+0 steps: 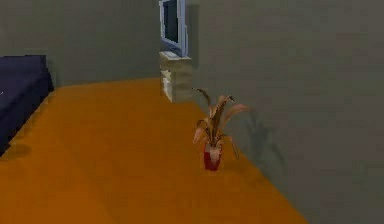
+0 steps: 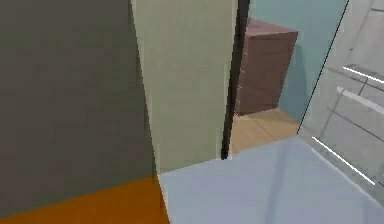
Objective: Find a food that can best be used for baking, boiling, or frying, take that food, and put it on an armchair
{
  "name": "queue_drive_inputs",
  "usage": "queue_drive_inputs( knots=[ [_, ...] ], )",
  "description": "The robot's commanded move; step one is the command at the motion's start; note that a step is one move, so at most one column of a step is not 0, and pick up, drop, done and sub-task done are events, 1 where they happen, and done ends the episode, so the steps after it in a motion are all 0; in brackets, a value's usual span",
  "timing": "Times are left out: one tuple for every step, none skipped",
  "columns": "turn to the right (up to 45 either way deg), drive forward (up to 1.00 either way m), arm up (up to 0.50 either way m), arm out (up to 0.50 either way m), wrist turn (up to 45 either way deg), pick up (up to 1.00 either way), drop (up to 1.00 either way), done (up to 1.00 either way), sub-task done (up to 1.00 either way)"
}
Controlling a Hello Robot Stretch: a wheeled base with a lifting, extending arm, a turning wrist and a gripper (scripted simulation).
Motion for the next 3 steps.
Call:
queue_drive_inputs(
  knots=[
    [-39.0, 0.00, 0.00, 0.00, 0.0, 0.00, 0.00, 0.00, 0.00],
    [0.0, 0.05, 0.00, 0.00, 0.0, 0.00, 0.00, 0.00, 0.00],
    [-24.0, 0.00, 0.00, 0.00, 0.0, 0.00, 0.00, 0.00, 0.00]
  ],
)
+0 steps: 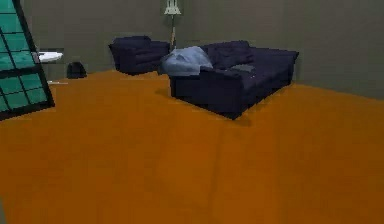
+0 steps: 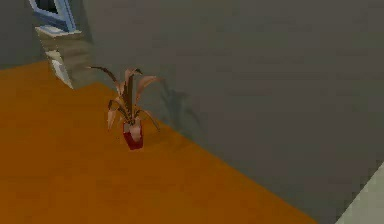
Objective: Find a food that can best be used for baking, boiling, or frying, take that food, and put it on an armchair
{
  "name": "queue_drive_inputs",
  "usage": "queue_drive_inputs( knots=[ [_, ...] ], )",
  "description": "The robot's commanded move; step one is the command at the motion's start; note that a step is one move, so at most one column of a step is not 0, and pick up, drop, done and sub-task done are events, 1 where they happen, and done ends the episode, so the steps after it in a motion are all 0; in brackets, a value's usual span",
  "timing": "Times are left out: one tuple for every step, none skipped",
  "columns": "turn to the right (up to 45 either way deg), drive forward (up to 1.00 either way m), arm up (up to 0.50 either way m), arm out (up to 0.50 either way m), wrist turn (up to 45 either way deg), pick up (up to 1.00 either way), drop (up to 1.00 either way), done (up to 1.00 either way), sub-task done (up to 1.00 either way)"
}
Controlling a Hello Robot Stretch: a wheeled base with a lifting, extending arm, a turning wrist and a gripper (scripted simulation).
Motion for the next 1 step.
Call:
queue_drive_inputs(
  knots=[
    [0.0, 0.45, 0.00, 0.00, 0.0, 0.00, 0.00, 0.00, 0.00]
  ],
)
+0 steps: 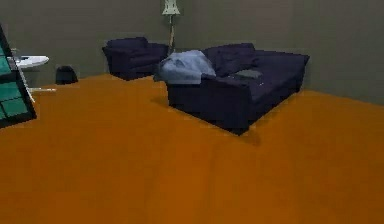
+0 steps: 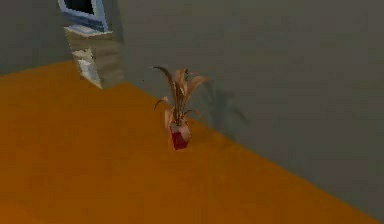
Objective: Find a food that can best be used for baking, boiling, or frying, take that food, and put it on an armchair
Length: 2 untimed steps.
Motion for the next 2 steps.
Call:
queue_drive_inputs(
  knots=[
    [-42.0, 0.00, 0.00, 0.00, 0.0, 0.00, 0.00, 0.00, 0.00],
    [0.0, 1.00, 0.00, 0.00, 0.0, 0.00, 0.00, 0.00, 0.00]
  ],
)
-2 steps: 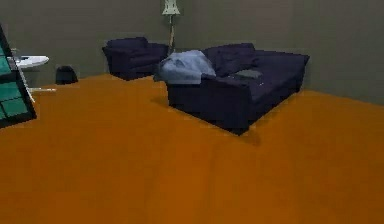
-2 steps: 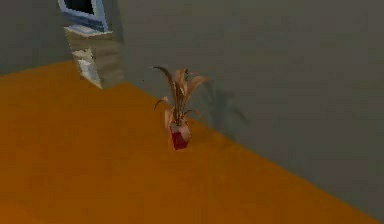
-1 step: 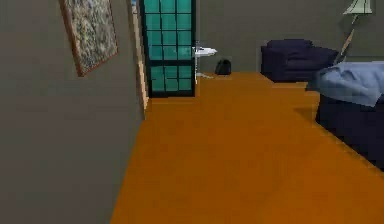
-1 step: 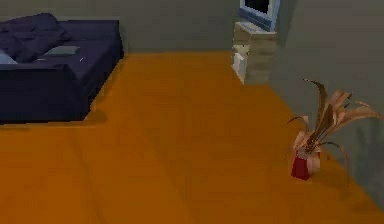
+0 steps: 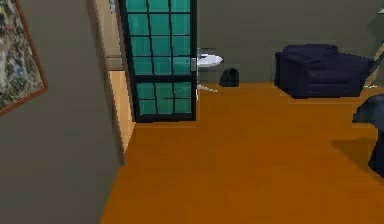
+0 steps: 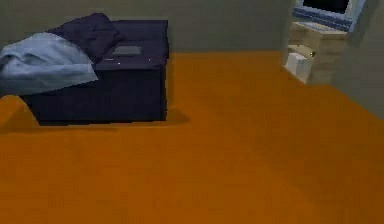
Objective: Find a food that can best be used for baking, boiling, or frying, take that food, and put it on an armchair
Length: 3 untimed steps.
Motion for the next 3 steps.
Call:
queue_drive_inputs(
  knots=[
    [0.0, 1.00, 0.00, 0.00, 0.0, 0.00, 0.00, 0.00, 0.00],
    [0.0, 0.95, 0.00, 0.00, 0.0, 0.00, 0.00, 0.00, 0.00],
    [-45.0, 0.00, 0.00, 0.00, 0.0, 0.00, 0.00, 0.00, 0.00]
  ],
)
